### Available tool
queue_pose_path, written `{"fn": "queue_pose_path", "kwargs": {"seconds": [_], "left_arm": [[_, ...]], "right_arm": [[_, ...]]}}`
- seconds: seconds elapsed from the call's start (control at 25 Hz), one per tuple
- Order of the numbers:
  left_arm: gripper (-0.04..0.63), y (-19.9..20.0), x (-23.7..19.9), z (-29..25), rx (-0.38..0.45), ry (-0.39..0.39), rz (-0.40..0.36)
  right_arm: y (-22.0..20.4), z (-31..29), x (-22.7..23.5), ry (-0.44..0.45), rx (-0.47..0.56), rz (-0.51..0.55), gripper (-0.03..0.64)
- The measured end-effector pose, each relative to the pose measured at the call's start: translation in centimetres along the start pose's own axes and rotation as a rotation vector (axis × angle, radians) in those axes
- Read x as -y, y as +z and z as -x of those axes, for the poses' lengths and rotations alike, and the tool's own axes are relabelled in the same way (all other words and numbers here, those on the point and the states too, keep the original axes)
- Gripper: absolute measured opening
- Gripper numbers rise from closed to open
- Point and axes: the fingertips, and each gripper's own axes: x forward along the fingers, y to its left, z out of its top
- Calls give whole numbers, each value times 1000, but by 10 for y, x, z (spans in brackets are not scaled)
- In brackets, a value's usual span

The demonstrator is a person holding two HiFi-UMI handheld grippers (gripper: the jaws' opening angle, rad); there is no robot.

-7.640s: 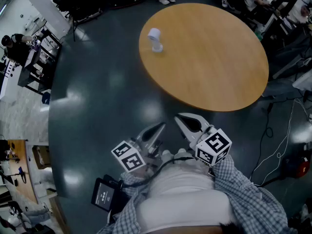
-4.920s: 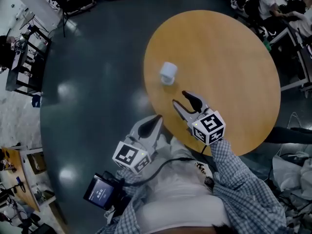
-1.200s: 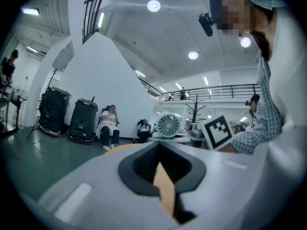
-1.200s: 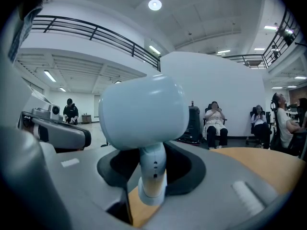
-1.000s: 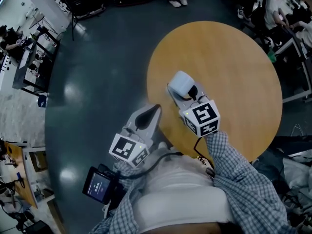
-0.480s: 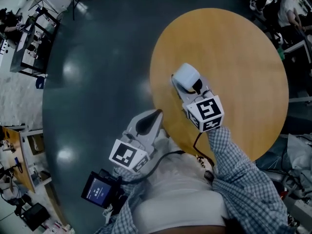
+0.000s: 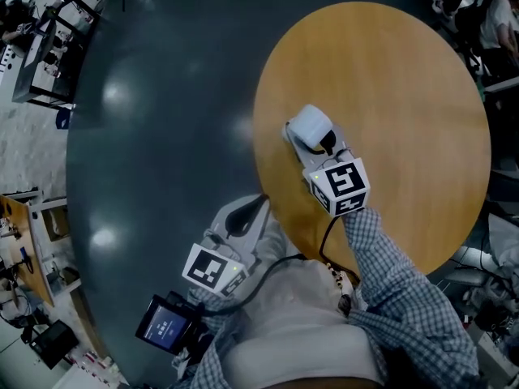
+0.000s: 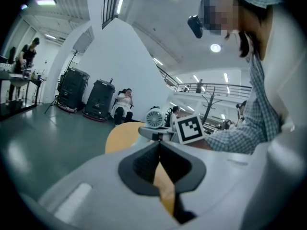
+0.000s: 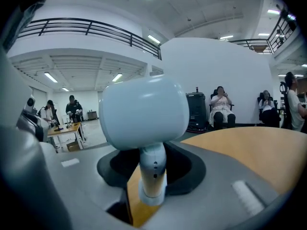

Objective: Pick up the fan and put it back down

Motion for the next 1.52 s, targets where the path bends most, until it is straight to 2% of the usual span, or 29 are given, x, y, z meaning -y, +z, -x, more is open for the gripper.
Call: {"fn": "queue_pose_path", "kwargs": {"seconds": [0.32,0.6,0.76,1.04,1.12,1.2,1.4,1.52], "left_arm": [[0,-6,-2,-10,-8,-8,31],[-2,-14,-8,-14,-21,-6,39],[-1,-21,-12,-17,-25,-2,47],[0,-17,-9,-17,-19,-16,51],[0,-16,-11,-17,-7,-16,65],[-1,-15,-13,-17,1,-16,73],[0,-15,-14,-17,8,-14,77],[-2,-8,-5,-21,5,-26,46]], "right_arm": [[-24,-7,3,1,-38,-26,144],[-36,-14,1,3,-65,3,144],[-36,-17,-7,20,-71,38,146],[-34,-15,-9,17,-78,31,153],[-35,-15,-6,4,-84,30,185],[-37,-15,-6,1,-92,36,187],[-50,-3,-14,3,-110,25,190],[-52,15,-10,-16,-118,4,186]]}}
